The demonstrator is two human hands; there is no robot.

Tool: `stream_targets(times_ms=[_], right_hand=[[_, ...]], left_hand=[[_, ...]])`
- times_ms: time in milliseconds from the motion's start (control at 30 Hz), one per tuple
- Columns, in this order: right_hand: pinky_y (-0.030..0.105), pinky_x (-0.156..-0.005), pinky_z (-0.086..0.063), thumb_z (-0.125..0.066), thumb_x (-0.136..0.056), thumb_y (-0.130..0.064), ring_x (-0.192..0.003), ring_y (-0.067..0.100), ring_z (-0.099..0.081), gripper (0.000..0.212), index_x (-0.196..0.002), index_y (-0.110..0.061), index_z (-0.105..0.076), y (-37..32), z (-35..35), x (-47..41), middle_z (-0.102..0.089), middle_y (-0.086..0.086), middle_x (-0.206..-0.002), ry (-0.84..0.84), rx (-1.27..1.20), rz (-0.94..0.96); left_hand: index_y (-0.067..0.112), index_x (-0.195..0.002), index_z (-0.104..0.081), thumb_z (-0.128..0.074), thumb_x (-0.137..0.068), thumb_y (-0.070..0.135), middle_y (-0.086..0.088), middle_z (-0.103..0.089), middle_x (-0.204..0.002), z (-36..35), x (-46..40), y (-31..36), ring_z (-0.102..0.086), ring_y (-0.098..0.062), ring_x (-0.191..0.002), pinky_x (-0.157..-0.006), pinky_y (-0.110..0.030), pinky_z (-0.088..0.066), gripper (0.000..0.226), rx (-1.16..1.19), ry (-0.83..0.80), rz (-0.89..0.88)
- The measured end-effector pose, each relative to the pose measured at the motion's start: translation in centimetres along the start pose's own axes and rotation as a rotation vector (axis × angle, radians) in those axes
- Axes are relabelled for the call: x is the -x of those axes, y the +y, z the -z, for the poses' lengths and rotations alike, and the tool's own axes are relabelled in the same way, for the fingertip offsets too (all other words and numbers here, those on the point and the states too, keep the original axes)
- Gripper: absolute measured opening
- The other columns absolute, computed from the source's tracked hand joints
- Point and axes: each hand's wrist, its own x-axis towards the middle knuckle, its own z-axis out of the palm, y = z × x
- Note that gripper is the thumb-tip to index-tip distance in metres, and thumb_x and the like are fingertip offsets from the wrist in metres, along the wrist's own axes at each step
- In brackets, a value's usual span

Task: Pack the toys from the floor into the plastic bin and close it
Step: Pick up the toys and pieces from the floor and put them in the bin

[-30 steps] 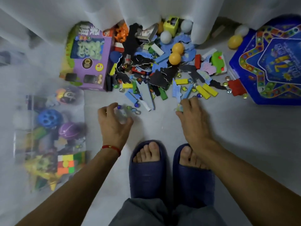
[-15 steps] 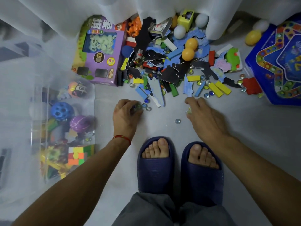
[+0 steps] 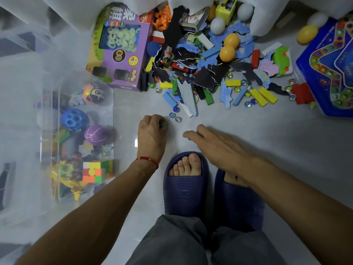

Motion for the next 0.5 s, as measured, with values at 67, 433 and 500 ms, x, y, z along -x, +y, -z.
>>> stream_targets(times_ms=[67, 433, 500], right_hand=[[0.032, -0.063, -0.034, -0.053, -0.096, -0.007, -0.084, 0.019, -0.046, 0.052, -0.141, -0.024, -0.034, 0.3, 0.0, -0.7, -0.042, 0.004, -0.111, 0.006, 0.068, 0.045], [0.031, -0.06, -0.039, -0.052, -0.099, -0.019, -0.07, 0.021, -0.053, 0.014, -0.111, -0.013, -0.056, -0.1, 1.3, -3.6, -0.065, 0.006, -0.099, 0.108, -0.313, -0.297], [0.028, -0.049, -0.043, -0.058, -0.094, -0.019, -0.056, 0.017, -0.054, 0.013, -0.103, -0.01, -0.064, 0.0, 1.4, -3.2, -0.068, 0.008, -0.083, 0.166, -0.938, -0.488]], left_hand=[[0.007, -0.105, -0.063, -0.063, -0.093, 0.013, -0.014, -0.062, -0.102, 0.0, 0.2, 0.2, -0.054, -0.027, -0.09, -0.079, -0.034, -0.051, 0.013, -0.027, 0.009, -0.019], [0.013, -0.103, -0.057, -0.06, -0.093, 0.003, -0.007, -0.057, -0.105, 1.3, 0.8, 0.8, -0.053, -0.017, -0.086, -0.076, -0.021, -0.048, 0.014, 0.178, -0.091, 0.16], [0.012, -0.102, -0.059, -0.063, -0.093, 0.008, -0.005, -0.064, -0.099, 2.0, 0.7, 1.1, -0.062, -0.017, -0.084, -0.077, -0.028, -0.056, 0.011, 0.489, -0.091, 0.395]])
